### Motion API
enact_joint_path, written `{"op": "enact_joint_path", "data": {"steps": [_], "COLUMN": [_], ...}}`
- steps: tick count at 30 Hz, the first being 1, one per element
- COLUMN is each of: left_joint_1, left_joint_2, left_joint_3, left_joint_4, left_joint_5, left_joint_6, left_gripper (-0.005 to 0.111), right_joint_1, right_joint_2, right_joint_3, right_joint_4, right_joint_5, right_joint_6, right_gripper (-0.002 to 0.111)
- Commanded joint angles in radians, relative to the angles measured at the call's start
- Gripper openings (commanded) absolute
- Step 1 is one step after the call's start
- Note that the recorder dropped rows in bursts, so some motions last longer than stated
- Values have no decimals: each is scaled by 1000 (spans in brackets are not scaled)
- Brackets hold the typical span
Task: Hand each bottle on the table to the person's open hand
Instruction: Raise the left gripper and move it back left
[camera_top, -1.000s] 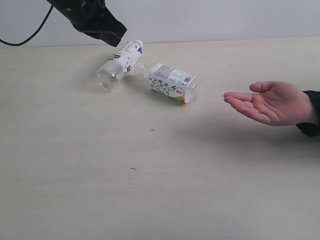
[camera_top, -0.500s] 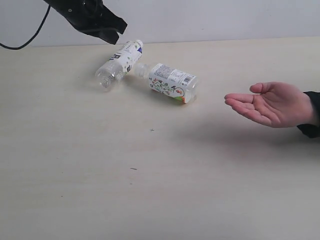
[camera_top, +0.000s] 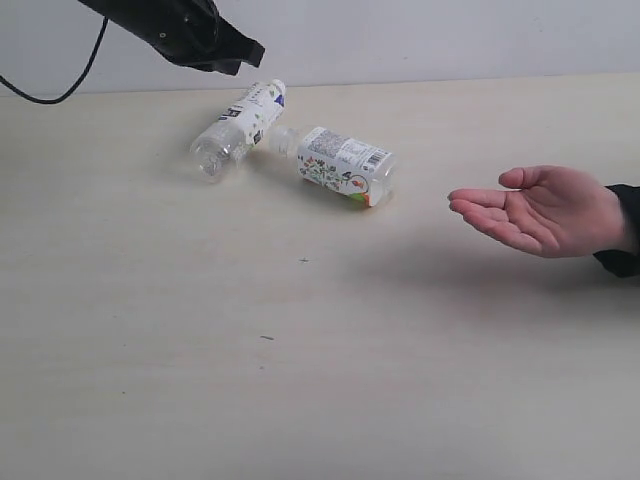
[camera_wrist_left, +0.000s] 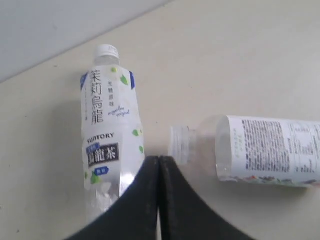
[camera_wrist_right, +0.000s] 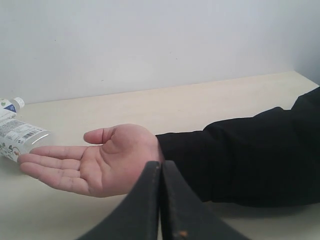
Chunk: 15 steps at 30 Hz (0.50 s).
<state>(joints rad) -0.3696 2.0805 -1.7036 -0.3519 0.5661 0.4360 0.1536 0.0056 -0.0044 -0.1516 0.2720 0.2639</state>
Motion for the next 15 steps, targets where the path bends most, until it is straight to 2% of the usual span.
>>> {"op": "enact_joint_path", "data": {"steps": [1,7,10,15], "left_joint_1": [3,3,3,3], "left_joint_2": [7,18,44,141], "left_joint_3": [2,-39,-145,-394], "left_joint_4": [1,64,138,223], "left_joint_5": [-69,-30,97,342], "left_joint_6": [-30,-64,-139,-213], "left_gripper": [0,0,0,0], "right_joint_1": [3,3,3,3], "right_joint_2": [-6,-6,-6,-6], "right_joint_3": [4,4,4,4], "right_joint_4": [-4,-4,-4,-4], "right_joint_5": [-8,-8,-8,-8], "right_joint_6": [0,0,0,0], "right_gripper": [0,0,0,0]}}
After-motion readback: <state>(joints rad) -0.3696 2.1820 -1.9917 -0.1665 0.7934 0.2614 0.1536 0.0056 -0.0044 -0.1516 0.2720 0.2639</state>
